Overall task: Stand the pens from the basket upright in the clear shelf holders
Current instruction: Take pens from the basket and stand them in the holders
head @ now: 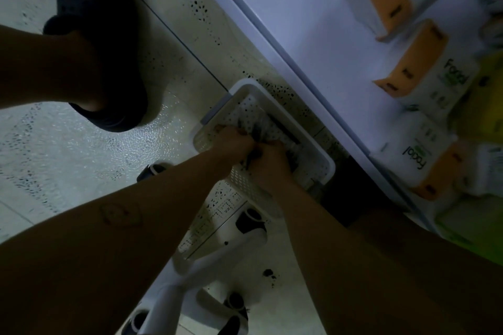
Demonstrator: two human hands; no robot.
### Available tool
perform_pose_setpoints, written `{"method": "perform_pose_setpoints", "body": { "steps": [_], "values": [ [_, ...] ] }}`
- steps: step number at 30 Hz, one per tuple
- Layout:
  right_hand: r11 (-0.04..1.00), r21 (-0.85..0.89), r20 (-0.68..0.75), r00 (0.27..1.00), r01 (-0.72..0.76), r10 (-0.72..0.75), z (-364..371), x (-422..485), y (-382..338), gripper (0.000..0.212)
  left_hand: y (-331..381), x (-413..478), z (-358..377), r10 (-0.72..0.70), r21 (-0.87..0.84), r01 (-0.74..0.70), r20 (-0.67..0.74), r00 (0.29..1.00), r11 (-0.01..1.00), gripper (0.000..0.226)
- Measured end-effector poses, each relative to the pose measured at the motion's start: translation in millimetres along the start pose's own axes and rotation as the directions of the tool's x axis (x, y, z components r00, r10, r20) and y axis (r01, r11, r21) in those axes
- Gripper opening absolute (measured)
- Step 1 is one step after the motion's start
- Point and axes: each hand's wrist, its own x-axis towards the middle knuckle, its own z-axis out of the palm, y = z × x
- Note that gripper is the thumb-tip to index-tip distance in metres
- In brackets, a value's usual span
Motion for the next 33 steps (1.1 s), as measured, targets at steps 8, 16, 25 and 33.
{"method": "perform_pose_setpoints", "body": {
  "steps": [8,16,25,33],
  "values": [
    [0.998,0.042,-0.066,0.996,-0.055,0.058,-36.2,-25.1,-7.5,0.038,-4.4,-4.1,-12.7,0.003,-0.118,-0.017,-0.122,0.992,0.993,0.036],
    [0.998,0.058,-0.214,0.976,-0.016,0.028,-43.8,-67.7,-26.6,0.044,4.2,-46.3,-17.5,0.144,0.052,-0.149,0.093,0.985,0.987,0.038],
    [0.954,0.244,-0.318,0.944,0.175,-0.091,-48.5,-117.8,-41.3,0.045,28.3,-103.0,-41.5,0.431,0.196,-0.467,0.203,0.879,0.862,0.031],
    [0.889,0.314,-0.567,0.816,0.334,-0.107,-77.8,-164.8,-65.5,0.033,57.1,-170.4,-47.8,0.688,0.014,-0.701,0.179,0.703,0.713,0.023]
  ]
}}
